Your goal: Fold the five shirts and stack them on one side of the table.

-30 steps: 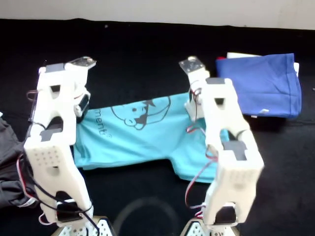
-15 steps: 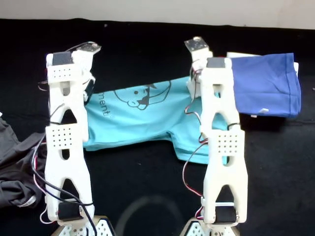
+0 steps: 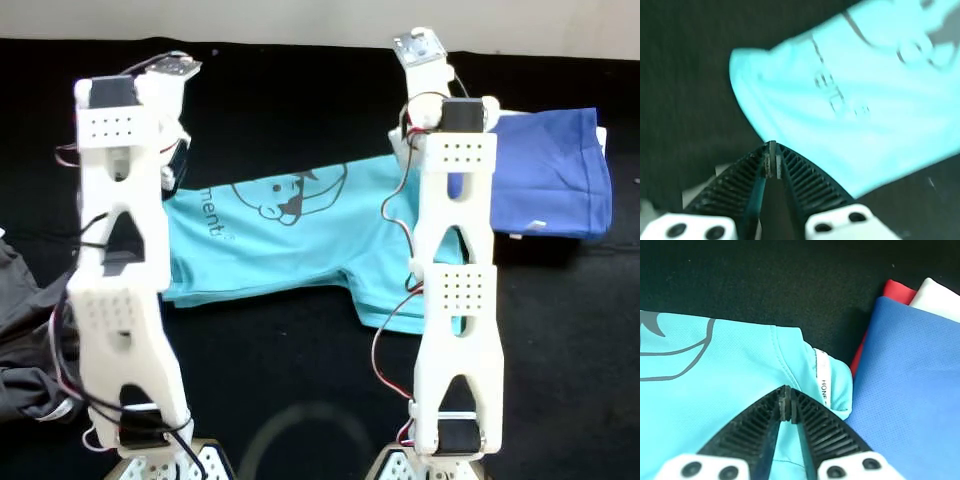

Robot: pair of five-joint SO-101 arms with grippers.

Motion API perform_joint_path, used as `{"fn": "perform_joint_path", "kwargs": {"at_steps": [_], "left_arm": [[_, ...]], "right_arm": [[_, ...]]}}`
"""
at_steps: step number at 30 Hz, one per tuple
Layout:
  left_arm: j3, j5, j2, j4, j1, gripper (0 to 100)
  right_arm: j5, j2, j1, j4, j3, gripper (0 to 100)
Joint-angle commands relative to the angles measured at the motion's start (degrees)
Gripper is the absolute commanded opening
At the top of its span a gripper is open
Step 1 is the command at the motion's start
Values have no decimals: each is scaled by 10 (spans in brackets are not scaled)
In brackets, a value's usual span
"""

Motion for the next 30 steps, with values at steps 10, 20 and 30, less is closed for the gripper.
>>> {"fn": "perform_joint_path", "kwargs": {"at_steps": [10, 20, 30], "left_arm": [[655, 4, -388, -249, 56, 9], [850, 2, -444, -351, 52, 9], [936, 4, -444, -480, 44, 9]], "right_arm": [[-29, -389, 6, 7, 330, 5], [-29, -655, 4, 6, 688, 5], [-16, -775, 3, -171, 1103, 6]]}}
